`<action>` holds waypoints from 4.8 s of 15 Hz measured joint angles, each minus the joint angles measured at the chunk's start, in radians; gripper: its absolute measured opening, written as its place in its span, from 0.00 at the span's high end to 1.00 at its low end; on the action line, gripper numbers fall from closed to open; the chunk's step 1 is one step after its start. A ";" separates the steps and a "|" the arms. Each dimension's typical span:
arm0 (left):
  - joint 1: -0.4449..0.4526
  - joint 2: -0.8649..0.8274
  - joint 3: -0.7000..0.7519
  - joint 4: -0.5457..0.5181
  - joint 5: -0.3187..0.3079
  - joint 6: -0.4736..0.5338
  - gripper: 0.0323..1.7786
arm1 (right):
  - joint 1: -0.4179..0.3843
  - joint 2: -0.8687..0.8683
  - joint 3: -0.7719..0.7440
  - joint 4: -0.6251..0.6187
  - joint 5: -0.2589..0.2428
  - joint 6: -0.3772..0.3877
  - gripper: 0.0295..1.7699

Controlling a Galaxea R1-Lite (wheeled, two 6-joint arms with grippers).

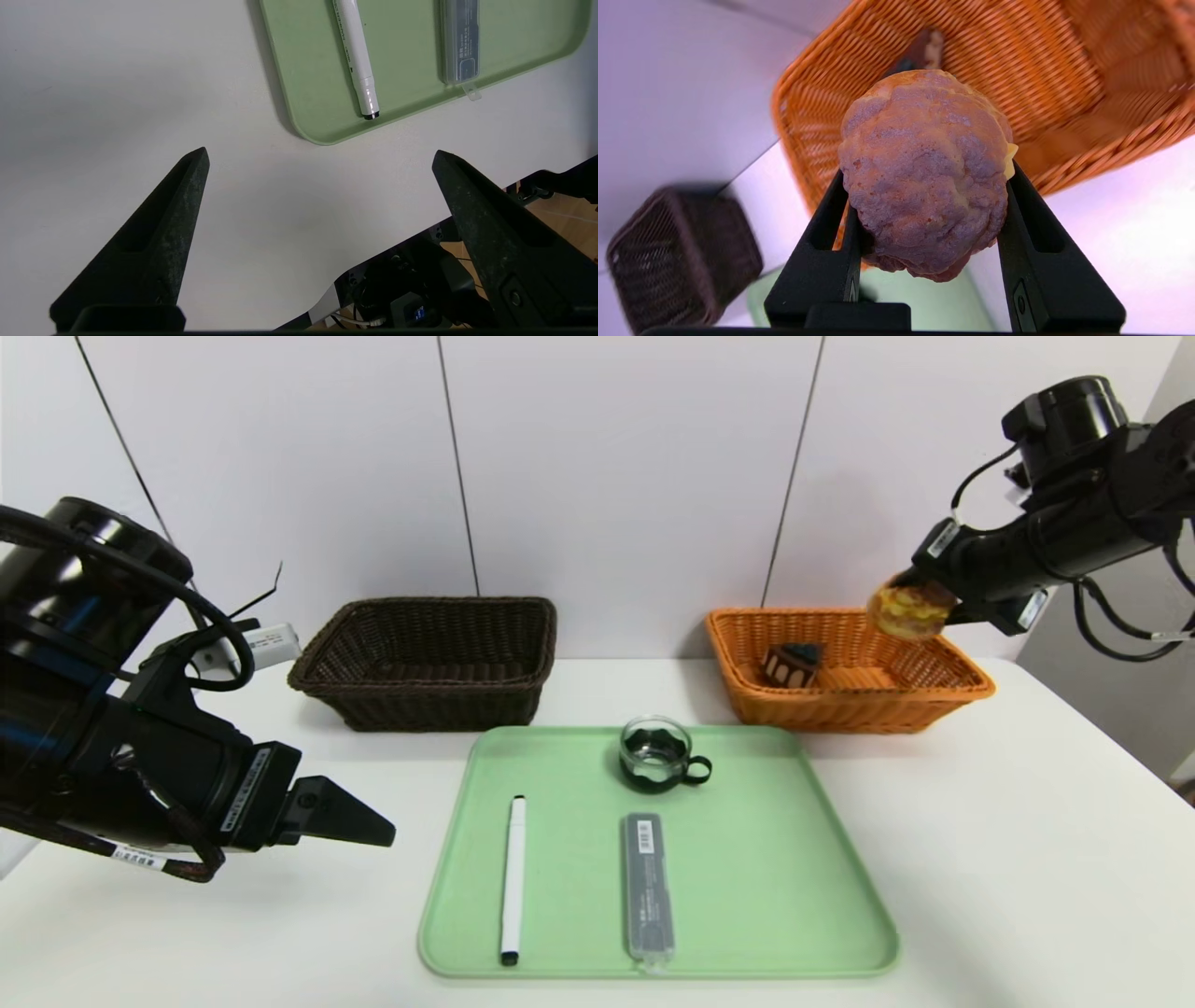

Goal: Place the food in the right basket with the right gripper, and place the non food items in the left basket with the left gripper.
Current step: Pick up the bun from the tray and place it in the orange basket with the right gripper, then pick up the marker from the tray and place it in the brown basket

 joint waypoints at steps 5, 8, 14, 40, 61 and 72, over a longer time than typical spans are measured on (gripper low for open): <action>0.000 0.010 0.002 -0.001 0.000 0.001 0.05 | -0.059 0.153 -0.001 -0.135 -0.008 -0.009 0.55; 0.002 0.011 0.004 -0.001 0.001 0.001 0.05 | -0.059 0.221 -0.001 -0.189 -0.011 -0.007 0.55; 0.003 0.011 0.004 -0.002 0.002 0.002 0.05 | -0.058 0.267 -0.001 -0.188 -0.017 -0.007 0.45; -0.065 -0.099 -0.074 -0.011 0.031 -0.095 0.05 | 0.357 -0.193 0.074 0.140 -0.139 0.123 0.05; -0.485 0.362 -0.464 0.192 0.414 -0.410 0.05 | 0.422 -0.718 0.720 0.169 -0.368 -0.124 0.04; -0.451 0.567 -0.520 0.236 0.408 -0.409 0.05 | 0.309 -0.729 0.740 0.073 -0.250 -0.110 0.04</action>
